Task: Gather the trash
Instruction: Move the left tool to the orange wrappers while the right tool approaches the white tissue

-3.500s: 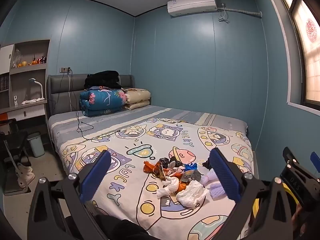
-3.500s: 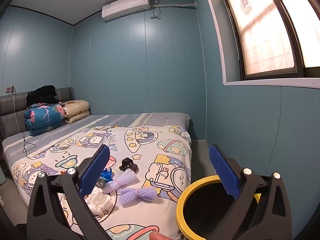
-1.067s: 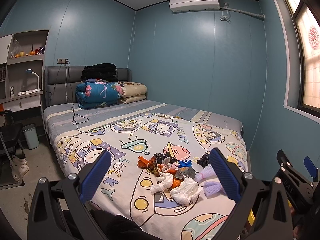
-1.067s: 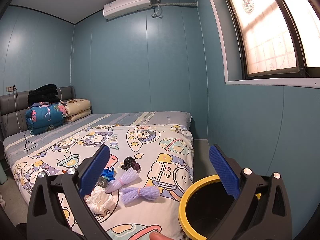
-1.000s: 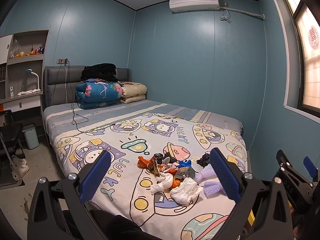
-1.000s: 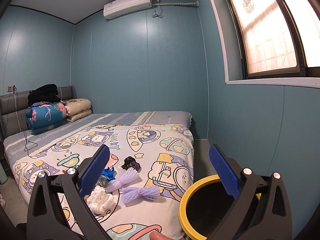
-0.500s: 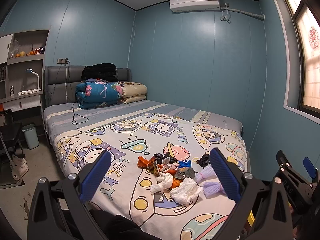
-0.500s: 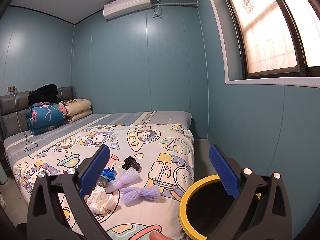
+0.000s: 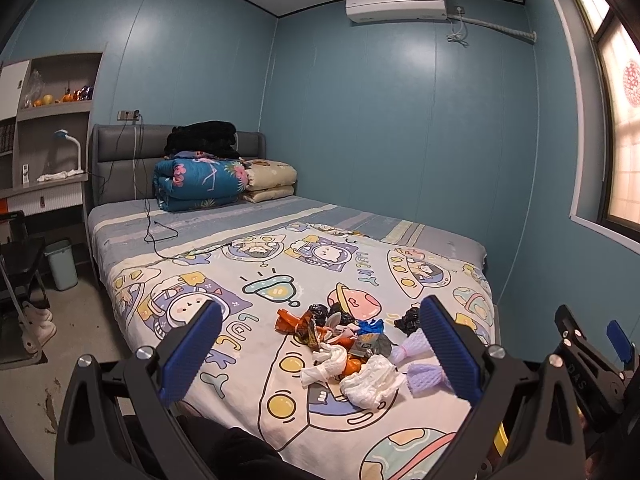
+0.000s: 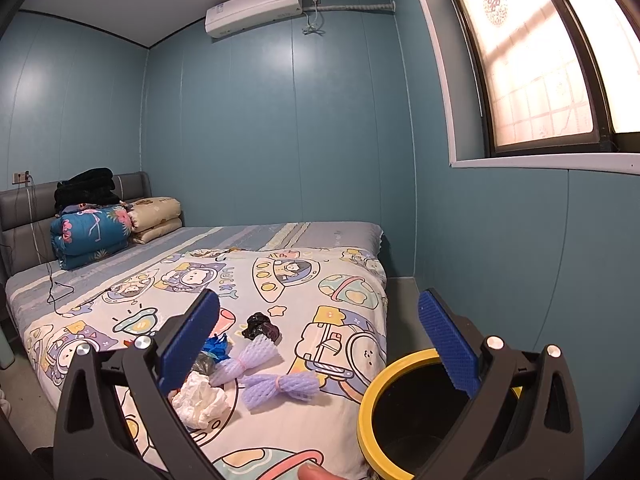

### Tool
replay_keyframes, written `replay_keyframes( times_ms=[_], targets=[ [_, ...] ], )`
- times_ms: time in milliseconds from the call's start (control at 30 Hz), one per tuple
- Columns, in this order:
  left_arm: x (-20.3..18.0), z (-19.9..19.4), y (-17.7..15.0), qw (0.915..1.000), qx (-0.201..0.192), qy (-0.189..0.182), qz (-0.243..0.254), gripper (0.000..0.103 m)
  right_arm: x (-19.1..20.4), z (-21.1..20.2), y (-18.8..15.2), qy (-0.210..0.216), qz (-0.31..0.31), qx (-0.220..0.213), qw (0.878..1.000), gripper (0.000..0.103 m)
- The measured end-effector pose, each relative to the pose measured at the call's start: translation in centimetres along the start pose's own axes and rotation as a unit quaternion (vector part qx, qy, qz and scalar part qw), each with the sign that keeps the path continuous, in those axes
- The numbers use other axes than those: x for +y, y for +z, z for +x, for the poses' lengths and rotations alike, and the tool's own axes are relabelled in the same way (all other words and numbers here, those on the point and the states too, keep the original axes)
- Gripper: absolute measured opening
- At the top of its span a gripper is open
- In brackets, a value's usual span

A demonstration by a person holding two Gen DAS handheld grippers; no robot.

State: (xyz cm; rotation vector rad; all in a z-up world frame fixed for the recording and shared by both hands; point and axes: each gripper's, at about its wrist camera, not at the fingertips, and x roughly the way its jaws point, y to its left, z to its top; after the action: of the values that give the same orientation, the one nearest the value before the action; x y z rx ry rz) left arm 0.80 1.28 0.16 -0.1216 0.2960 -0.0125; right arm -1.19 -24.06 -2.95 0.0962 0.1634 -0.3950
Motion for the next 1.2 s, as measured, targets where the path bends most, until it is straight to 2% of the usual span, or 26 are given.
replay_keyframes(
  times_ms=[100,267,333,433,567,667,800,933,1067,1200],
  targets=[
    [0.7,0.7,0.0,0.9998,0.004,0.019,-0.005,0.095,0.1,0.5,-0.1,-0.006,0.000,0.004,1.000,0.095],
    [2.3,3.2,-0.1,0.9972,0.020,0.072,0.003,0.095,-0.1,2.1,-0.3,-0.015,0.005,0.012,1.000,0.095],
    [3.0,4.4,-0.2,0.9964,0.029,0.079,0.007,0.095,-0.2,2.7,-0.4,-0.017,0.008,0.013,1.000,0.095],
    [4.4,6.4,-0.4,0.9964,0.063,0.056,0.011,0.095,-0.1,3.8,-0.7,-0.011,0.015,0.020,1.000,0.095],
    [5.5,8.3,-1.4,0.9964,0.074,0.037,0.013,0.095,0.1,5.0,-1.5,0.018,0.026,0.023,0.999,0.095],
    [6.2,9.7,-2.5,0.9967,0.074,0.026,0.021,0.095,0.9,6.4,-2.5,0.055,0.020,0.044,0.997,0.095],
    [7.3,12.7,-3.8,0.9946,0.102,0.005,0.019,0.095,2.4,8.3,-4.5,0.103,0.006,0.075,0.992,0.095],
    [8.6,15.9,-4.8,0.9918,0.125,0.006,0.026,0.095,4.4,9.7,-6.7,0.162,-0.013,0.099,0.982,0.095],
    [10.0,18.7,-5.6,0.9886,0.146,0.006,0.037,0.095,5.8,11.6,-8.5,0.213,-0.004,0.150,0.965,0.095],
    [11.2,21.2,-6.5,0.9856,0.164,-0.021,0.034,0.095,7.4,12.7,-10.1,0.220,-0.030,0.164,0.961,0.095]
  ],
)
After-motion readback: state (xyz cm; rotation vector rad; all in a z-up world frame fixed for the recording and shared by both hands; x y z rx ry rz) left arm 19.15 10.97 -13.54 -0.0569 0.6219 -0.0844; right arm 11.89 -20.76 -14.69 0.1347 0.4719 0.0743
